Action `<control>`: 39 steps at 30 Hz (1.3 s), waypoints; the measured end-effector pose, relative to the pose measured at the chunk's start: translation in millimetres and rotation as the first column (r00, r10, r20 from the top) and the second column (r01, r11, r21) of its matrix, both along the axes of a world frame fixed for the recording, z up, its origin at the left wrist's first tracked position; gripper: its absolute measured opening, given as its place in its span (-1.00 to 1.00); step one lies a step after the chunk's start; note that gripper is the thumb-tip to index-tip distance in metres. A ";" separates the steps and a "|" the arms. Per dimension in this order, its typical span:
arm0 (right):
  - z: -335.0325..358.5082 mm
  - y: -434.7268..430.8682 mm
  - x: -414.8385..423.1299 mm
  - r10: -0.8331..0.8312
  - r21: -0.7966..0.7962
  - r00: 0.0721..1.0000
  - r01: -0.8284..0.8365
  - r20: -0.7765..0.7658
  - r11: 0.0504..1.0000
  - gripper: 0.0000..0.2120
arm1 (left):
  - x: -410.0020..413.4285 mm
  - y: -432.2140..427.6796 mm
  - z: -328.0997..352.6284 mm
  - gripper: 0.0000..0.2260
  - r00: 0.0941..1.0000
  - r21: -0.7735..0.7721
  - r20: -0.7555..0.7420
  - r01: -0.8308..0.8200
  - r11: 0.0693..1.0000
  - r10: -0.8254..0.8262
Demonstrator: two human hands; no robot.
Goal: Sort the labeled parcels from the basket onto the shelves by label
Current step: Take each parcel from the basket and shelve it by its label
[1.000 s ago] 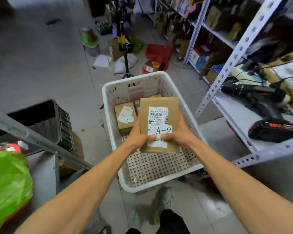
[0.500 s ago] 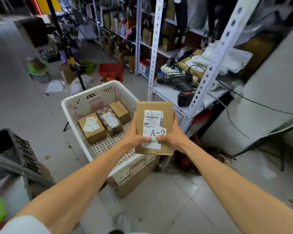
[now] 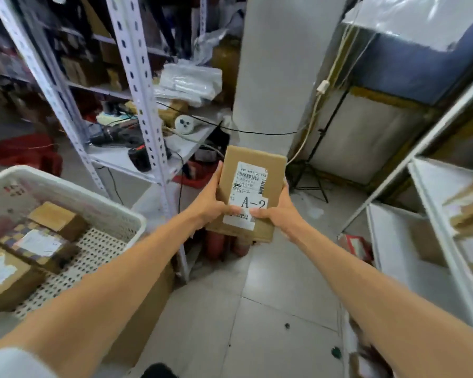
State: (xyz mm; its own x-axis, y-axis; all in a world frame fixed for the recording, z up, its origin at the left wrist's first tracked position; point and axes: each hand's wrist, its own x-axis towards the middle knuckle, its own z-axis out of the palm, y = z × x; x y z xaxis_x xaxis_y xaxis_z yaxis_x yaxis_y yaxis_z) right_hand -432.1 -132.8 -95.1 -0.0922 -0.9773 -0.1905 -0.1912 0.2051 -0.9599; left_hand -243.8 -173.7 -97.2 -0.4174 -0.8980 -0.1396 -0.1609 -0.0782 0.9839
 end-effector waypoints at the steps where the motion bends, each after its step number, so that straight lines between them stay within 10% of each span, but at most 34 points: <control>1: 5.8 3.8 -18.0 -0.039 -0.016 0.999 0.039 0.001 0.999 0.14 | -20.4 -4.8 5.1 0.09 0.999 -0.021 -0.014 0.048 0.999 -0.049; 19: 104.5 61.6 -191.3 -0.728 -0.182 0.681 0.709 -0.074 0.681 0.04 | -286.9 -58.1 93.5 0.06 0.667 -0.171 -0.147 0.710 0.683 -0.730; 31: 87.2 37.3 -256.2 -0.884 -0.161 0.462 0.870 -0.065 0.467 0.05 | -387.2 -97.1 75.4 -0.11 0.537 -0.060 -0.165 0.832 0.552 -0.827; 39: 47.0 -11.5 -358.9 -0.899 -0.123 0.438 0.891 -0.016 0.436 -0.02 | -498.2 -148.0 42.5 -0.20 0.618 0.006 -0.090 0.785 0.620 -0.781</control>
